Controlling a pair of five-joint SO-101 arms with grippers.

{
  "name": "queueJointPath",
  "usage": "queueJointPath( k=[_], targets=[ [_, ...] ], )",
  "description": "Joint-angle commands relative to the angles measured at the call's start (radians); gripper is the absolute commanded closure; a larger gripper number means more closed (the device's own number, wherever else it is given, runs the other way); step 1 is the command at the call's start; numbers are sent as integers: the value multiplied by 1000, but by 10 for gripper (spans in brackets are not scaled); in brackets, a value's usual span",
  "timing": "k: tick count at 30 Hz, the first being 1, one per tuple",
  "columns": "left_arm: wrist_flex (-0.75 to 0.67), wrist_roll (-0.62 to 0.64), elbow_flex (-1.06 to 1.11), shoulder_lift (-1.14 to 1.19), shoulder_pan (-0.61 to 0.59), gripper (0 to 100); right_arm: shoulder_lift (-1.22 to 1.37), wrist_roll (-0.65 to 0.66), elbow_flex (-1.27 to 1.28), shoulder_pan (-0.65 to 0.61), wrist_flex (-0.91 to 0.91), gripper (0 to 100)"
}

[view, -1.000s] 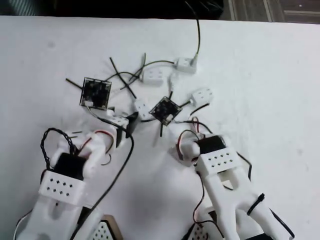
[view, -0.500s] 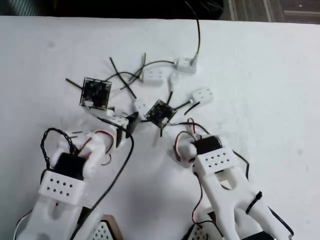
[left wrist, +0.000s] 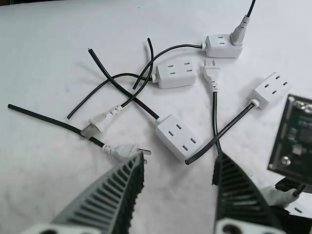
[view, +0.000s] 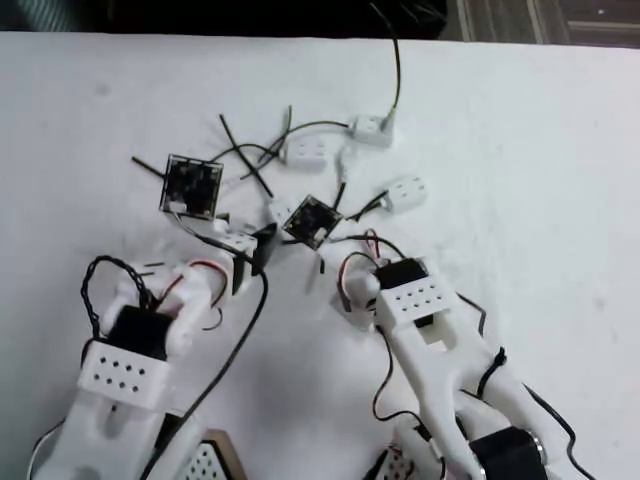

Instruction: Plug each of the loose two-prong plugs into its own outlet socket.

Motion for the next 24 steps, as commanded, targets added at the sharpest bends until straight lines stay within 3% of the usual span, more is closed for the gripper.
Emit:
queueJointPath(
  k=[1,11,17,24],
  targets=[
    [-20,8,-6,-22,-10,756,35,9,-2,-4,30,981],
    [-15,8,-12,-24,-35,755,31,3,-35,12,24,981],
    [-6,8,-23,-73,-163,755,30,3,-144,114,41,981],
    [132,-38,-21,-229,-243,755,41,3,-381,255,150,981]
  ],
)
